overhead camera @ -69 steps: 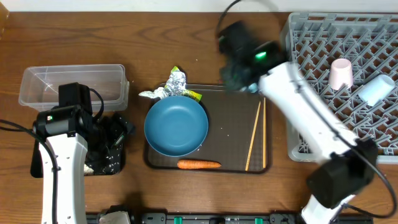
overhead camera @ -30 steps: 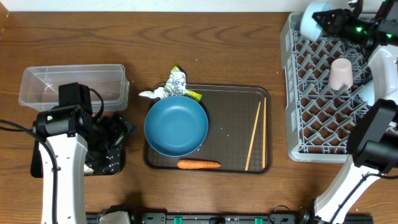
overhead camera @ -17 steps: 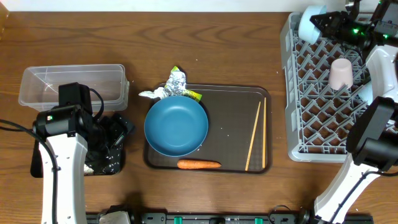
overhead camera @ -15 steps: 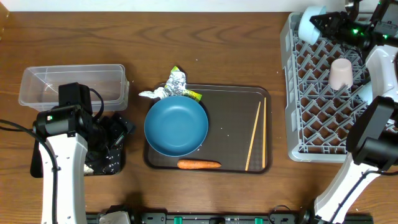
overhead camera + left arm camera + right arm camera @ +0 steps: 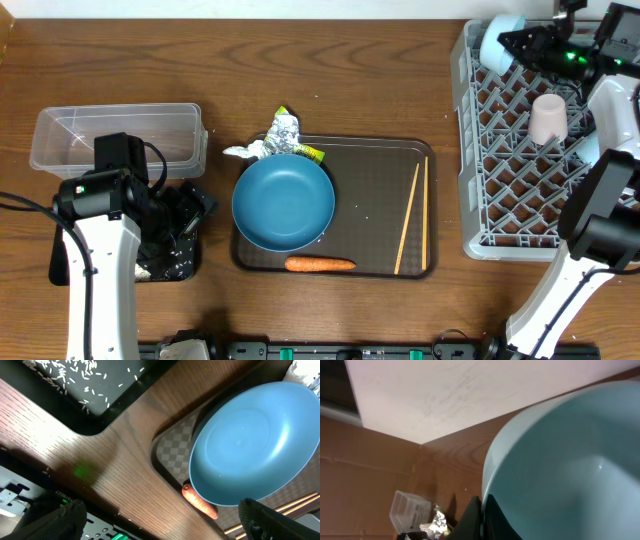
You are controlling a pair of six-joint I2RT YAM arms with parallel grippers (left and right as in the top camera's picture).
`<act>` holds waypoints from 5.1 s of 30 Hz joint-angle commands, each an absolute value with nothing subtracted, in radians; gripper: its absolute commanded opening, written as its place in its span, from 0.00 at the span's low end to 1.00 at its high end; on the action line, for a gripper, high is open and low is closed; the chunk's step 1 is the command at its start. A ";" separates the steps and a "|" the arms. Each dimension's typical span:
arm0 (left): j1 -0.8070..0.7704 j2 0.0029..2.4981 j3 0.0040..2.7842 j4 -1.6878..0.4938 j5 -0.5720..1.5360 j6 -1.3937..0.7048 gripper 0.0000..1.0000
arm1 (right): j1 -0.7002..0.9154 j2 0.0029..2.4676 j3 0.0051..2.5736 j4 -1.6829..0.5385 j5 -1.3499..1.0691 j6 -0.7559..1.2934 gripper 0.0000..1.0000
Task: Sort waste into correct bins and load items into the dishwasher rack
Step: 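Lower the teal bowl into the rack's back-left corner and release, then move the right gripper back toward the brown tray, then lower the right gripper over the wooden chopsticks on the brown tray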
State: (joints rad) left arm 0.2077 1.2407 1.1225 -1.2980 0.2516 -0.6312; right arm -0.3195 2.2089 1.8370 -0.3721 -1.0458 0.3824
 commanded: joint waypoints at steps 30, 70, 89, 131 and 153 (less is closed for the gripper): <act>0.213 1.240 1.134 -1.301 0.242 -0.625 1.00 | -0.444 1.775 1.838 -0.861 -0.613 0.339 0.99; 0.213 1.240 1.134 -1.301 0.242 -0.625 1.00 | 0.414 1.464 1.502 -1.208 -0.328 0.276 0.99; 0.213 1.240 1.134 -1.301 0.242 -0.625 1.00 | 0.587 1.509 1.475 -1.054 -0.216 0.336 0.99; 0.213 1.240 1.134 -1.301 0.242 -0.625 1.00 | 0.625 1.753 1.475 -1.268 0.141 0.664 0.99; 0.213 1.240 1.134 -1.301 0.242 -0.625 1.00 | 0.492 1.753 1.325 -1.084 0.033 0.560 0.99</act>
